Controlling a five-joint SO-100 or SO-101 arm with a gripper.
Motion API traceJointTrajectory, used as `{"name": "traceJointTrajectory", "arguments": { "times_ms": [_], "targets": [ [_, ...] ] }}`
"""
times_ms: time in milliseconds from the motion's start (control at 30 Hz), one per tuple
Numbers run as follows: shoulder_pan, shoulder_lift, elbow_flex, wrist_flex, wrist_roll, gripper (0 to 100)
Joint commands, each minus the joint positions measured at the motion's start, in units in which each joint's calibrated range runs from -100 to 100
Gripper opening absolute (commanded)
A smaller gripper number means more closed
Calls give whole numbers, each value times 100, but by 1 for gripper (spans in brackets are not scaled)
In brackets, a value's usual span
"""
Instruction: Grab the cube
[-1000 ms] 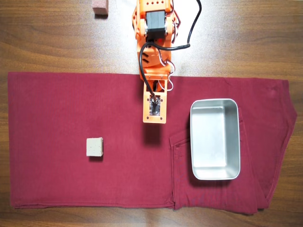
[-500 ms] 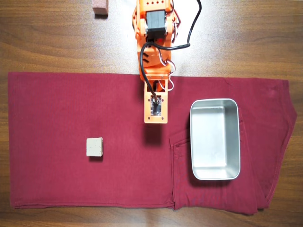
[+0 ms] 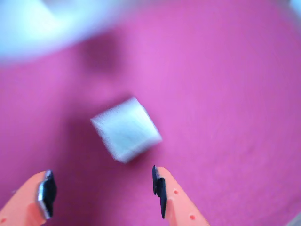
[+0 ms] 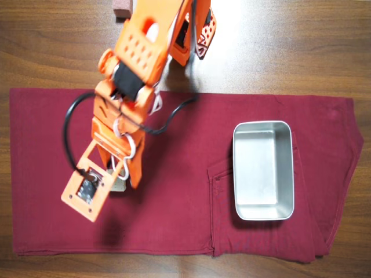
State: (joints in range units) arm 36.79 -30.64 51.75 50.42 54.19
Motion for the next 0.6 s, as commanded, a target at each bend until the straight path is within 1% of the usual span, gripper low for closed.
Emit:
{"name": "traceJointTrajectory", "arguments": {
  "times_ms": [0,67,167,233,400,500,567],
  "targets": [
    [419,832,-291,-234,63,29],
    [563,1098,-355,-501,83,30],
    [601,1453,-646,-584,63,30],
    [505,1613,-901,-510,-39,30],
    [285,1799,-919,-833,-117,34],
    [294,2279,-974,-1285,-117,34],
    [304,2607,-1256,-1220,-137,34]
  ]
}}
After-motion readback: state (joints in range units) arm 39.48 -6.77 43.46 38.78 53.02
